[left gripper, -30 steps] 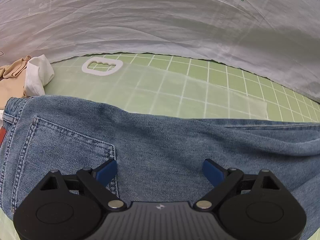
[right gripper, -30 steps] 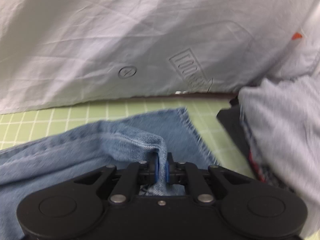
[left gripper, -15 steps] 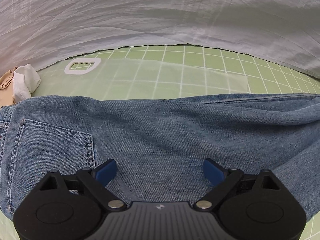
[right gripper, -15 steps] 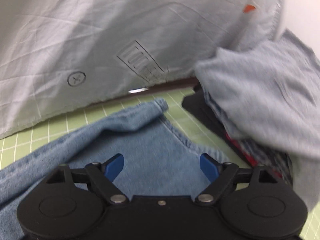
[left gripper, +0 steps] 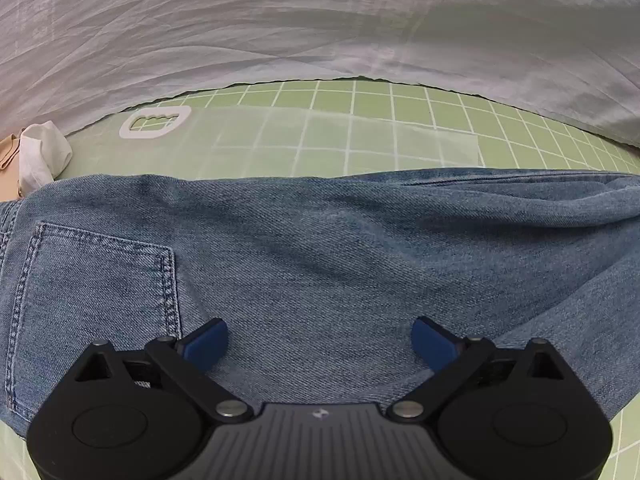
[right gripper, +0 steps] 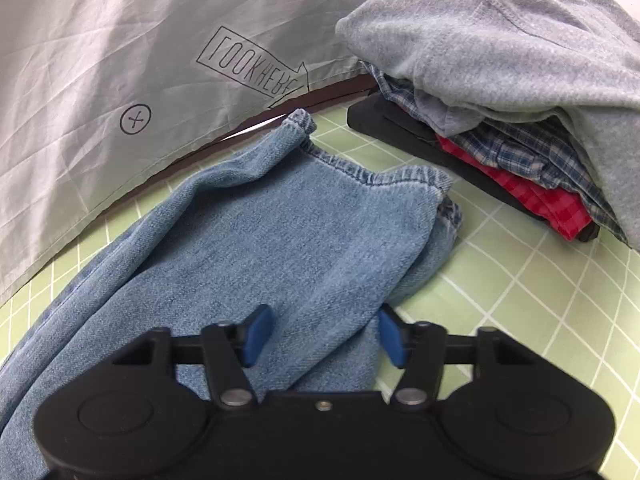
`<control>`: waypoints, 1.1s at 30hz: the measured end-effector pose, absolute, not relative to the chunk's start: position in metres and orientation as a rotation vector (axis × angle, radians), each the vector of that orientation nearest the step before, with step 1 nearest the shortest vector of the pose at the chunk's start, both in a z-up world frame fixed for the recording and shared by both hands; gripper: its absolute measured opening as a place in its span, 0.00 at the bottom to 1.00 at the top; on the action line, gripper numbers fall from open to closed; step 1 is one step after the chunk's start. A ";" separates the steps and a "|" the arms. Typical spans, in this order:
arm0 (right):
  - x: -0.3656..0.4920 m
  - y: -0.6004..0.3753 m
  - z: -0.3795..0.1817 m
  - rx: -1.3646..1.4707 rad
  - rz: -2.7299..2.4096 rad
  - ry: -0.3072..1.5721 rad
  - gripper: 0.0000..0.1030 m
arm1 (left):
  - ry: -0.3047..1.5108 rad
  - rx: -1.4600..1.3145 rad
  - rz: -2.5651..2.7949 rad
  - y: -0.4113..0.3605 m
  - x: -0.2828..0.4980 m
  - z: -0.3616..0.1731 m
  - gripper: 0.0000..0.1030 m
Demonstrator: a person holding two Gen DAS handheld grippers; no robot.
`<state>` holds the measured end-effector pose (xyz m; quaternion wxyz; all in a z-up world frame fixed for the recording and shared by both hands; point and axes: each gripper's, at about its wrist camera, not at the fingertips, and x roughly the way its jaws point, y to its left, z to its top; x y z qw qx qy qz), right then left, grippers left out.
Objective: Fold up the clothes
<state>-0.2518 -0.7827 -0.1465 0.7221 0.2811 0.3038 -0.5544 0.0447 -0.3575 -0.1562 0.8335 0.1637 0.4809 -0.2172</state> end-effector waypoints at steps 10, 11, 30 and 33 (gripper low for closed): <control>-0.285 -0.778 -0.144 0.732 -1.237 0.589 0.18 | 1.041 0.359 -0.539 -0.346 0.044 -0.159 1.00; -0.291 -0.773 -0.143 0.747 -1.248 0.581 0.18 | 1.040 0.365 -0.550 -0.345 0.043 -0.159 1.00; -0.425 -0.682 -0.141 0.858 -1.367 0.555 0.17 | 1.074 0.425 -0.615 -0.308 -0.018 -0.158 1.00; -0.443 -0.669 -0.141 0.872 -1.385 0.554 0.17 | 1.072 0.434 -0.626 -0.303 -0.028 -0.157 1.00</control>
